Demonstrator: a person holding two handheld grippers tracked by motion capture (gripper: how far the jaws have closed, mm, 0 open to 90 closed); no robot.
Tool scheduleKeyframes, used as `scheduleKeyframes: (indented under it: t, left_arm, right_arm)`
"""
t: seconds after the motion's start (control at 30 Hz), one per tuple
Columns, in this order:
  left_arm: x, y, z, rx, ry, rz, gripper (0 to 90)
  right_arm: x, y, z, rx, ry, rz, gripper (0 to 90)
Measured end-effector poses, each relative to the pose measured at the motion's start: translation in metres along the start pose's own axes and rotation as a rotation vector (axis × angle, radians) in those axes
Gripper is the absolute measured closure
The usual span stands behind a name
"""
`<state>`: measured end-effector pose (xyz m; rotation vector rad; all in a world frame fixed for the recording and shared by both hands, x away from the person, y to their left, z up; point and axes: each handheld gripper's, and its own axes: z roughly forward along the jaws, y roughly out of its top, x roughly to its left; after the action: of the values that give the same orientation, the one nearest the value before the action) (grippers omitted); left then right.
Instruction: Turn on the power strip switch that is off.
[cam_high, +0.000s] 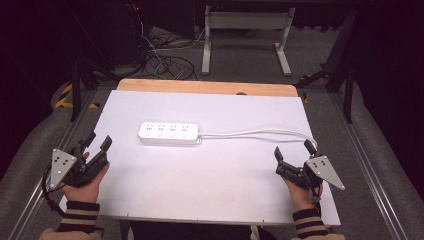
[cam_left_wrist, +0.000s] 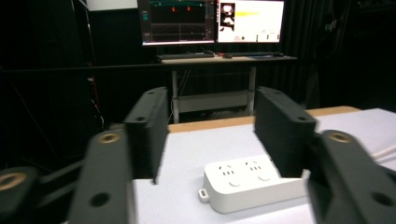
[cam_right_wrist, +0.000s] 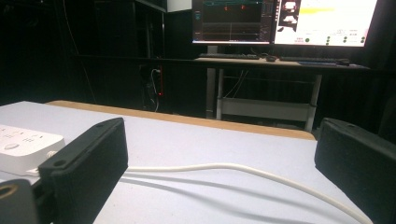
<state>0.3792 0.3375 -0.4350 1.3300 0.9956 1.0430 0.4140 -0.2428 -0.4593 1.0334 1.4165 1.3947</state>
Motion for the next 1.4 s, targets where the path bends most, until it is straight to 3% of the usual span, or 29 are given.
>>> scheduleKeyframes:
  t: [0.03,0.07,0.13,0.23,0.27,0.4,0.43,0.47,0.53,0.6,0.8,0.97,1.27,1.4]
  left_arm:
    - [0.000,0.000,-0.001,0.019,0.011,0.011,53.1]
    - [-0.001,0.000,-0.001,0.044,0.015,0.012,60.2]
    - [0.001,0.000,-0.002,0.082,0.001,-0.028,71.3]
    - [0.003,0.001,-0.004,0.075,-0.043,-0.090,88.7]
    - [0.003,0.002,-0.004,0.081,-0.047,-0.092,90.0]
    - [0.001,0.005,-0.005,0.068,-0.051,-0.046,90.0]
    - [0.001,0.006,-0.005,0.063,-0.042,-0.048,90.0]
    - [0.001,0.009,-0.005,0.068,-0.060,-0.051,90.0]
    - [0.000,0.015,-0.005,0.068,-0.054,-0.019,90.0]
    - [0.000,0.019,-0.003,0.090,-0.074,-0.037,90.0]
    - [-0.003,0.026,0.003,0.154,-0.115,-0.038,90.0]
    - [-0.012,0.036,0.008,0.197,-0.143,0.029,90.0]
    - [-0.021,0.052,0.014,0.224,-0.177,0.083,90.0]
    - [-0.020,0.059,0.018,0.240,-0.191,0.088,90.0]
  right_arm:
    - [0.000,0.000,0.000,0.000,0.000,0.000,3.4]
    - [0.000,0.000,0.000,-0.001,0.000,-0.001,3.4]
    - [0.000,0.000,0.000,0.000,0.000,0.000,3.4]
    - [0.000,0.000,0.000,-0.001,-0.001,0.002,3.4]
    - [0.000,0.000,0.000,-0.001,0.001,0.000,3.4]
    - [0.000,0.000,0.000,0.002,0.003,0.001,3.8]
    - [0.000,0.000,0.000,0.002,0.003,0.001,3.8]
    - [0.000,0.000,0.000,0.007,0.002,0.001,4.1]
    - [-0.001,0.000,0.000,0.015,0.001,0.003,4.2]
    - [-0.001,0.000,-0.001,0.027,0.001,0.008,4.8]
    - [-0.004,0.001,-0.003,0.024,0.013,0.040,5.3]
    - [-0.004,0.001,-0.004,0.032,0.013,0.042,5.7]
    - [-0.006,0.000,-0.004,0.034,0.016,0.064,5.7]
    - [-0.007,0.000,-0.004,0.039,0.012,0.065,5.7]
